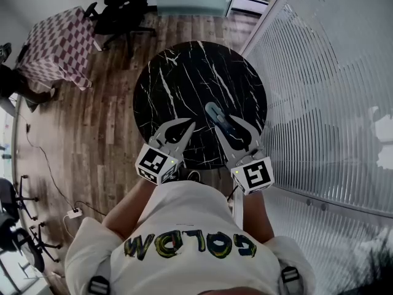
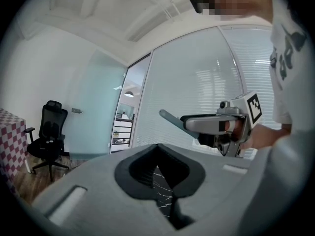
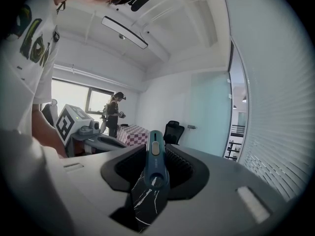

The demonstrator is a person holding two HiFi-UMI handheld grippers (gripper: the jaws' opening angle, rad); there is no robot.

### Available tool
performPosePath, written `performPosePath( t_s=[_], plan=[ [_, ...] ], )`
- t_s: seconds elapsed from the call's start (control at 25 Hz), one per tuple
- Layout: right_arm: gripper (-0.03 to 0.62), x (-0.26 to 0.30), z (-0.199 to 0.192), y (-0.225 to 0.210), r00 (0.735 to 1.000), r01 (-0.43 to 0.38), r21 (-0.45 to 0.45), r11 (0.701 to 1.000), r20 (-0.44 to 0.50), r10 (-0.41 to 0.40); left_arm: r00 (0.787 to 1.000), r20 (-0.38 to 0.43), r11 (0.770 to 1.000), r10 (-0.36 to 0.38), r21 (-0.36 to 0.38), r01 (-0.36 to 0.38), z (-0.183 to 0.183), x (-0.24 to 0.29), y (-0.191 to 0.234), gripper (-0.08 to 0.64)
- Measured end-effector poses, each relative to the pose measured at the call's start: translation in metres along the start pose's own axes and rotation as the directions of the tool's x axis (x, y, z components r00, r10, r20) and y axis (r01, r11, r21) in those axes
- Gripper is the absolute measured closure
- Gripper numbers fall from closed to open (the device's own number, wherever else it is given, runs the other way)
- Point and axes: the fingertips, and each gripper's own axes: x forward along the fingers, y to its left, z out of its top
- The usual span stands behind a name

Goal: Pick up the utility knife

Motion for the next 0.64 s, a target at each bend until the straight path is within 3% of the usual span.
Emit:
performPosePath(
  t_s=[0.64],
  plan=[
    [0.463,0.0058,-0.0012,-0.0023,1.000,0.010,-0.014,1.000,-0.017,-0.011,1.000,-0.007,1.000,0.001,-0.009,-0.001,-0.0047,-0.0007,0.0049,0.557]
  ],
)
